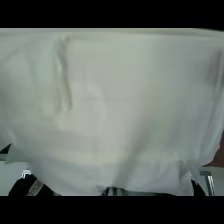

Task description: Fold the shirts.

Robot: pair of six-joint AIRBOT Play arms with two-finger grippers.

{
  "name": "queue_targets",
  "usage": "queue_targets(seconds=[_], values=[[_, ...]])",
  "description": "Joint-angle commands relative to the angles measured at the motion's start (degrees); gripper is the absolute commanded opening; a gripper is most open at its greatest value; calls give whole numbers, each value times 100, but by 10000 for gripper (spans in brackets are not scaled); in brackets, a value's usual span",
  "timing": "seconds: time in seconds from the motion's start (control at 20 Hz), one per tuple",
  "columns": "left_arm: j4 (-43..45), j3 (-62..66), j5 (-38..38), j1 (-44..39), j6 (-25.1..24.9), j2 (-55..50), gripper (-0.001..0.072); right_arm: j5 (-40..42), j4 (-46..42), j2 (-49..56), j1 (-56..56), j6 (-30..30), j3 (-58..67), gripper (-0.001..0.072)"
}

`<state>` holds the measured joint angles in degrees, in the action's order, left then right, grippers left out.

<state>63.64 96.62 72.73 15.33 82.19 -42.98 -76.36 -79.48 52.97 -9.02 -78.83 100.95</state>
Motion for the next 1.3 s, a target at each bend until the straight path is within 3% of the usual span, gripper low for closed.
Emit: queue_targets(seconds=[0.0, 0.25, 0.45, 0.6, 0.85, 1.1, 1.25], values=[[98, -1519, -31, -17, -76, -623, 26, -280, -195, 1143, -2, 85, -855, 49], [-37, -2675, -1954, -789, -221, -2256, 26, 1888, -197, 2977, 433, -26, -1572, 49], [-271, -2232, -3556, -1414, -363, -3598, 27, 3888, -197, 3880, 778, -1132, -1572, 49], [-507, -1816, -4214, -1537, -348, -4334, 27, 4747, -186, 4293, 800, -1572, -1572, 49], [-861, -1495, -4286, -1606, -348, -5228, 28, 4476, -188, 4688, 800, -1644, -1574, 49], [-868, -1493, -4194, -1617, -350, -5368, 27, 4297, -184, 4631, 789, -1646, -1572, 49], [-857, -1429, -3576, -1550, -553, -5289, 27, 4013, -212, 4417, 787, -1572, -1572, 49]])
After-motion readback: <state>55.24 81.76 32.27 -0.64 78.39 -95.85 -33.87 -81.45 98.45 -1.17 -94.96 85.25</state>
